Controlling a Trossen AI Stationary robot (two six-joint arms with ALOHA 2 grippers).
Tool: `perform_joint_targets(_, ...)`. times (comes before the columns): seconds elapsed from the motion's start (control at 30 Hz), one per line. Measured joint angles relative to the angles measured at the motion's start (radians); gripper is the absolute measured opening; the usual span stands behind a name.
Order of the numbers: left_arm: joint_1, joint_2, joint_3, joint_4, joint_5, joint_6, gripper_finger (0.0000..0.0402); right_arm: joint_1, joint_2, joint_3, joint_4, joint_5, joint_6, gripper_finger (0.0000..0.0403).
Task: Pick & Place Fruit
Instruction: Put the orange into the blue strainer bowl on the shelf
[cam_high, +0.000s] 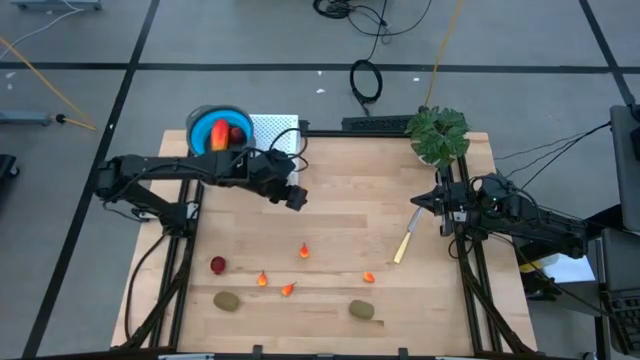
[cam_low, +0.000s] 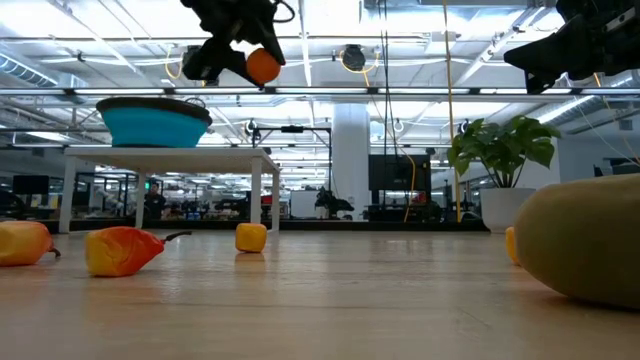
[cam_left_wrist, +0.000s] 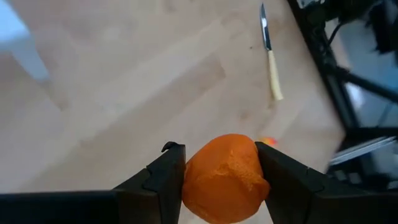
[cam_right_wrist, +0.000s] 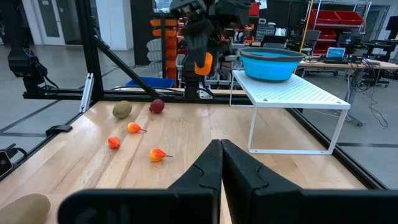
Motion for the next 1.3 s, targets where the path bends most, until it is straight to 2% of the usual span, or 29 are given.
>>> perform_joint_targets(0.2,0.022,0.000,0.000,0.022,0.135,-0.171,0.0182,0.000,0.000,0.000,0.000,0.000,0.000,0.0000)
perform_joint_targets(0.4,0.023,0.000,0.000,0.249,0.315,-0.137,0.0182,0.000,0.000,0.000,0.000,-0.004,0.004,0.0000)
perform_joint_targets(0.53,0.023,0.000,0.001,0.303,0.359,-0.164,0.0182,0.000,0.000,0.000,0.000,-0.004,0.007,0.0000)
perform_joint_targets(0.97,0.053,0.000,0.001,0.269,0.350,-0.170,0.0182,0.000,0.000,0.000,0.000,-0.004,0.007,0.0000)
perform_joint_targets(1.2,0.134,-0.061,0.000,0.164,0.238,-0.044,0.0182,0.000,0.000,0.000,0.000,-0.005,0.008,0.0000)
perform_joint_targets(1.3,0.164,-0.100,0.002,0.135,0.157,0.018,0.0182,0.000,0.000,0.000,0.000,-0.005,0.008,0.0000)
